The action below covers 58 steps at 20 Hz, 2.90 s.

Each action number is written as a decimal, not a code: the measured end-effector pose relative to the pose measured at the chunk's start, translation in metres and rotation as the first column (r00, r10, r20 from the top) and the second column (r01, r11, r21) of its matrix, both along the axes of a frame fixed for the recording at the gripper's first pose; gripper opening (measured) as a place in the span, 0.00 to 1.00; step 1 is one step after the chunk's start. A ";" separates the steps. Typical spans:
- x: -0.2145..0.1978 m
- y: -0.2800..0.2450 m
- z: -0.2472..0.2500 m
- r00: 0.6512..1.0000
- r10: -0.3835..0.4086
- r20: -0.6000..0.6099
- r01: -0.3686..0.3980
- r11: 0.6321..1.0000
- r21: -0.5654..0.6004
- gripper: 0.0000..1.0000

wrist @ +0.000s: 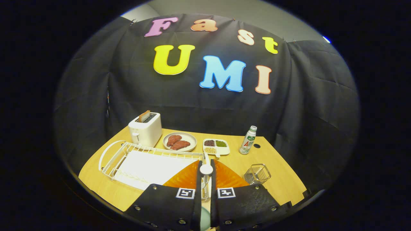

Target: Take the plate from the dish rack, then take the spoon from the basket and place it into the plate.

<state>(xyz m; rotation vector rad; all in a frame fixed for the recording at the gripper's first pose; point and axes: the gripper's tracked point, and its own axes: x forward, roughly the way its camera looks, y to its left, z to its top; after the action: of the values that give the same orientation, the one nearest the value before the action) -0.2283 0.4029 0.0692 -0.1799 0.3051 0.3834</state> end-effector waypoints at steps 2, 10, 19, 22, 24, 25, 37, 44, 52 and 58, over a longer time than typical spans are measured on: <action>-0.020 0.011 -0.016 0.998 0.043 -0.036 -0.043 0.999 -0.007 0.11; -0.064 0.046 -0.078 0.970 0.161 -0.180 -0.165 0.986 -0.009 0.11; -0.074 0.063 -0.106 0.943 0.204 -0.263 -0.200 0.979 0.041 0.15; -0.070 0.063 -0.106 0.942 0.210 -0.262 -0.209 0.977 0.035 0.15; -0.063 0.057 -0.101 0.949 0.200 -0.244 -0.201 0.979 0.022 0.15; -0.059 0.055 -0.098 0.953 0.194 -0.233 -0.195 0.981 0.018 0.15; -0.033 0.027 -0.065 0.971 0.123 -0.205 -0.107 0.990 0.087 0.16; -0.013 0.013 -0.032 0.987 0.094 -0.132 -0.083 0.993 0.089 0.16; 0.028 -0.010 0.108 0.984 0.031 0.174 -0.059 0.986 0.158 0.16; 0.046 -0.042 0.166 0.958 -0.044 0.282 -0.010 0.983 0.185 0.16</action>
<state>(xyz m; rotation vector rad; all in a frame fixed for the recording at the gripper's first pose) -0.1822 0.3606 0.2352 -0.0488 -0.0143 0.3610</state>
